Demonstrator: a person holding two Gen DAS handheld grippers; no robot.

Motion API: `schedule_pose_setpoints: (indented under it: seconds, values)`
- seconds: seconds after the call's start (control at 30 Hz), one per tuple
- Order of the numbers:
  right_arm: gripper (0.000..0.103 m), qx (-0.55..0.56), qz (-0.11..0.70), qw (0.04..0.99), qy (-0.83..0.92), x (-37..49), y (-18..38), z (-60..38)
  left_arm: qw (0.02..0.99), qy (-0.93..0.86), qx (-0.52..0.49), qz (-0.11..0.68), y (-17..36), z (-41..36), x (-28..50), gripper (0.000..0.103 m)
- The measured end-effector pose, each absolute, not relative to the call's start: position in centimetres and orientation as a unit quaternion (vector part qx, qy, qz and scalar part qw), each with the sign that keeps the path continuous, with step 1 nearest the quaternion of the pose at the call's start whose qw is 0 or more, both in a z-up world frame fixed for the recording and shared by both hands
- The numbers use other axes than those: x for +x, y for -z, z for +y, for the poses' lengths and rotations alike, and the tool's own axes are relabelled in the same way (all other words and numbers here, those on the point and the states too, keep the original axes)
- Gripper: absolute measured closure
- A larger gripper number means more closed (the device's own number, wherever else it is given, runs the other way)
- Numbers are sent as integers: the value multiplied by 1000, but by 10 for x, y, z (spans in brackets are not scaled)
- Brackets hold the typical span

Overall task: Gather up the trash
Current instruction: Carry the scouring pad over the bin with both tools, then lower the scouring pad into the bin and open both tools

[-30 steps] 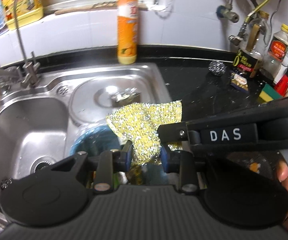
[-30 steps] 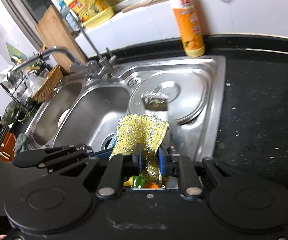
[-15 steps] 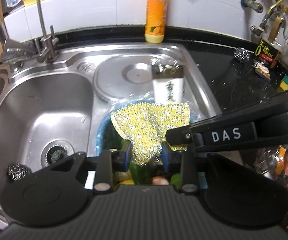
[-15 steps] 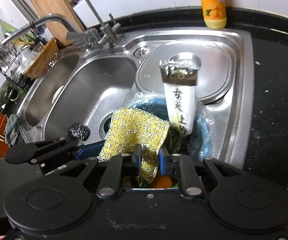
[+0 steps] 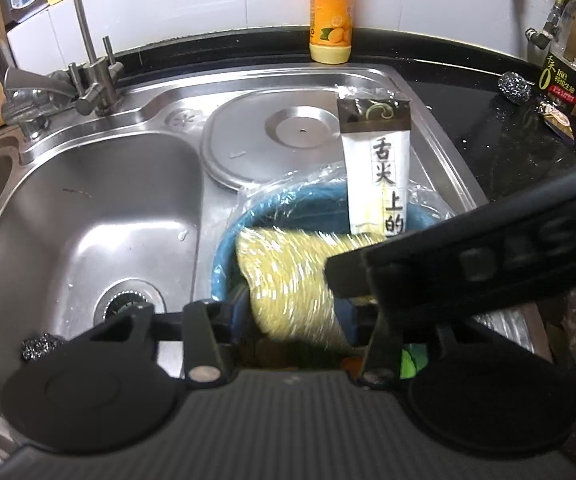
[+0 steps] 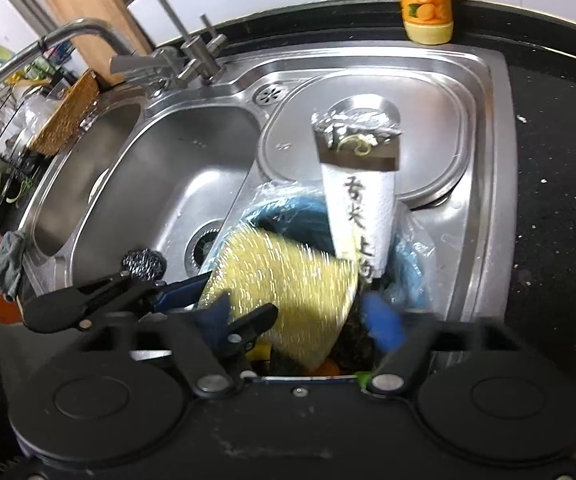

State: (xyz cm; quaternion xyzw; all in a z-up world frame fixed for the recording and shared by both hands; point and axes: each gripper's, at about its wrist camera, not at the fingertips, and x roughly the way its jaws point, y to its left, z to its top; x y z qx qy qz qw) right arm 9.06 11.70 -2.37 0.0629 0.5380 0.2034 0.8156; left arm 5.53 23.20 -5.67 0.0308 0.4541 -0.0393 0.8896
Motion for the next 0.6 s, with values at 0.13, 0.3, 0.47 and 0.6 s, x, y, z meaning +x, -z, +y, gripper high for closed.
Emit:
schedule_pose_setpoints:
  seconds: [0.13,0.3,0.47,0.6]
  values:
    - [5,73,540,814,-202,93,21,110,896,34,33,442,54,230,57,23]
    - [2,72,536,817,-199,93,17,103,900,32,35,434,49,225,57,3]
    - [0,70,530,820,-203,91,11,101,900,31,29,434,45,222,56,0]
    - [0,71,525,822,-208,90,6,98,900,30,20,435,41,220,57,0]
